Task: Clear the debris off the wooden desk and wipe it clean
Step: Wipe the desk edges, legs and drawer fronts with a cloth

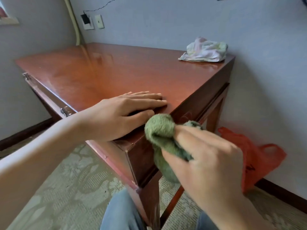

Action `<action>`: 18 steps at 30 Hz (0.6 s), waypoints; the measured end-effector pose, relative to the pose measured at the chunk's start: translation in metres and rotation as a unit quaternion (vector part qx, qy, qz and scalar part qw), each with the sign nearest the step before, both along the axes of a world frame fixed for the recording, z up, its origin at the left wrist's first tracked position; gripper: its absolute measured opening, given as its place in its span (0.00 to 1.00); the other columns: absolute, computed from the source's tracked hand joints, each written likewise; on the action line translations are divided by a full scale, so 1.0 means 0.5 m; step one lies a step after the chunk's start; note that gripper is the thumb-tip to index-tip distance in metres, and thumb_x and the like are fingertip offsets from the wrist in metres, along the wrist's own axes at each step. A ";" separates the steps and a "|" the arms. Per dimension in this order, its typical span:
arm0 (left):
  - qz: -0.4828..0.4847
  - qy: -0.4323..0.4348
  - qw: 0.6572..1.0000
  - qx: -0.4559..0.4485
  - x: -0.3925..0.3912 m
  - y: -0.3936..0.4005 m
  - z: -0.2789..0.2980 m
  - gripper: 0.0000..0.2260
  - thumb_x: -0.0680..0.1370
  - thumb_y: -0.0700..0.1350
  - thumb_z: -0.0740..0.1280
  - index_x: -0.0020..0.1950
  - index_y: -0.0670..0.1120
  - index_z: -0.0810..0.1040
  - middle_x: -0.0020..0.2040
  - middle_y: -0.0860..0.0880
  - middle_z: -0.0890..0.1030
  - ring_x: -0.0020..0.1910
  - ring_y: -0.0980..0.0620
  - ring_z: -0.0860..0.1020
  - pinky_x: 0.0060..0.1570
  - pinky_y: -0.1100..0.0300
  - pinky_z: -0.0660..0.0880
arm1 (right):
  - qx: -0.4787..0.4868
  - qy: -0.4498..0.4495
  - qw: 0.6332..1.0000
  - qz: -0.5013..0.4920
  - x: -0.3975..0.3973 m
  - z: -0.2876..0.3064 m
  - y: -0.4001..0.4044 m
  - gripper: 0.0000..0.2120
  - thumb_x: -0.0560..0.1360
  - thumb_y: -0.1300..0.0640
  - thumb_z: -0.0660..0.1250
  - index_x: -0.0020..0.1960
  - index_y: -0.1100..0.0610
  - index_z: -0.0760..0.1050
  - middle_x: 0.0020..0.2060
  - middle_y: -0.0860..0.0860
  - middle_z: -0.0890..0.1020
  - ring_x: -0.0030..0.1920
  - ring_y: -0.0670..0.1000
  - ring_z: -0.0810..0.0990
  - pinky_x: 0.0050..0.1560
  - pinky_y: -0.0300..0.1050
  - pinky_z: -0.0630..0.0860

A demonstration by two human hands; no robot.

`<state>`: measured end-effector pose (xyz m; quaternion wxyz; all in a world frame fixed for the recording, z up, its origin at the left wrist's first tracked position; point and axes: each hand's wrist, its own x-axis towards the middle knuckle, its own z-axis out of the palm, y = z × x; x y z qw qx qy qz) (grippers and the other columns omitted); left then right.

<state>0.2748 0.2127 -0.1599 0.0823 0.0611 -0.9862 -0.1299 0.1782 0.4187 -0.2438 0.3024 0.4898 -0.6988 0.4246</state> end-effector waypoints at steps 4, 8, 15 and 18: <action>0.019 -0.006 1.000 0.013 0.001 0.008 0.004 0.20 0.81 0.62 0.56 0.74 0.75 0.65 0.76 0.74 0.63 0.77 0.72 0.57 0.81 0.50 0.57 | 0.011 -0.064 0.997 -0.049 -0.054 0.009 -0.011 0.17 0.77 0.40 0.72 0.40 0.53 0.83 0.27 0.44 0.74 0.29 0.49 0.74 0.28 0.45 0.71; 0.025 0.009 0.999 0.022 -0.001 0.013 0.003 0.20 0.81 0.59 0.58 0.73 0.72 0.69 0.76 0.71 0.66 0.76 0.71 0.61 0.80 0.50 0.59 | 0.020 -0.042 0.992 -0.114 -0.055 0.024 -0.022 0.19 0.77 0.43 0.74 0.34 0.55 0.77 0.26 0.44 0.71 0.27 0.51 0.72 0.28 0.43 0.65; 0.040 0.020 0.999 0.028 -0.002 0.018 0.001 0.20 0.80 0.59 0.60 0.72 0.69 0.73 0.76 0.69 0.68 0.76 0.68 0.63 0.79 0.51 0.61 | 0.000 -0.023 0.999 -0.028 0.004 -0.007 -0.004 0.16 0.76 0.44 0.74 0.35 0.52 0.78 0.28 0.44 0.76 0.29 0.50 0.75 0.28 0.43 0.68; 0.052 0.011 0.998 0.018 -0.003 0.026 0.006 0.21 0.80 0.60 0.59 0.72 0.71 0.72 0.75 0.73 0.66 0.75 0.69 0.63 0.78 0.55 0.61 | 0.005 -0.051 0.992 -0.112 -0.041 0.008 -0.015 0.22 0.78 0.44 0.75 0.31 0.52 0.71 0.24 0.42 0.61 0.25 0.46 0.64 0.30 0.38 0.55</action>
